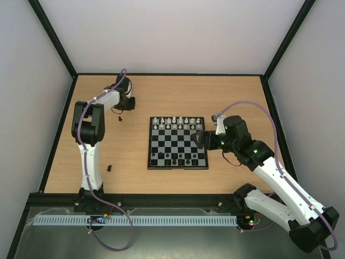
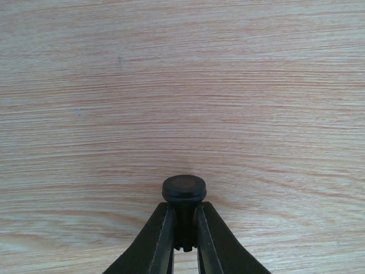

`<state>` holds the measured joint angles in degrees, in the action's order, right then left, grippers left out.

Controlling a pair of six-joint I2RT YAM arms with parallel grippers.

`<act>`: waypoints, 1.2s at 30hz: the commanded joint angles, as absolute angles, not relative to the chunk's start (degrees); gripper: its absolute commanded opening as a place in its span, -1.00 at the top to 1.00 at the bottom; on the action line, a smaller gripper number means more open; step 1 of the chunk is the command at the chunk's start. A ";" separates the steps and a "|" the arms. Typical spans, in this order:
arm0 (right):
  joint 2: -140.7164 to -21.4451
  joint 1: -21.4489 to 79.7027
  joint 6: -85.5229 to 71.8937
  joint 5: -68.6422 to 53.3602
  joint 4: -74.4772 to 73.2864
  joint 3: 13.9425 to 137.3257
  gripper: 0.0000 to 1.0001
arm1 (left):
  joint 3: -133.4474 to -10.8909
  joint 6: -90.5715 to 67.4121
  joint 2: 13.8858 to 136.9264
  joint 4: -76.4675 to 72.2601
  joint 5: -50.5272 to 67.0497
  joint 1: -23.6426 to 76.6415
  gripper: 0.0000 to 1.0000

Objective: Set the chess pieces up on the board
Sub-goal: Pick up the chess piece at the center of the board, then place the chess piece on the chessboard.

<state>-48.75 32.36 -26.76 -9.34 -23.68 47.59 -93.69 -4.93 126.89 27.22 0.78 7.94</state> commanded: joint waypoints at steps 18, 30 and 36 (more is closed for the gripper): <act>-48.88 32.61 -27.27 -13.07 -24.40 49.54 -0.97 | -76.79 -12.00 95.41 28.19 6.47 23.86 0.92; -48.91 32.61 -30.24 -23.58 -32.60 56.06 -0.97 | -62.22 -18.61 67.57 33.43 6.33 47.21 0.87; -52.55 32.61 -32.44 -38.11 -33.70 56.03 -0.91 | -66.13 -18.82 59.04 39.36 -0.18 60.56 0.85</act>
<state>-50.24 32.36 -30.20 -26.20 -29.95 55.33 -62.96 -17.61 63.51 33.87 4.75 54.26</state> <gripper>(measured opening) 0.989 0.118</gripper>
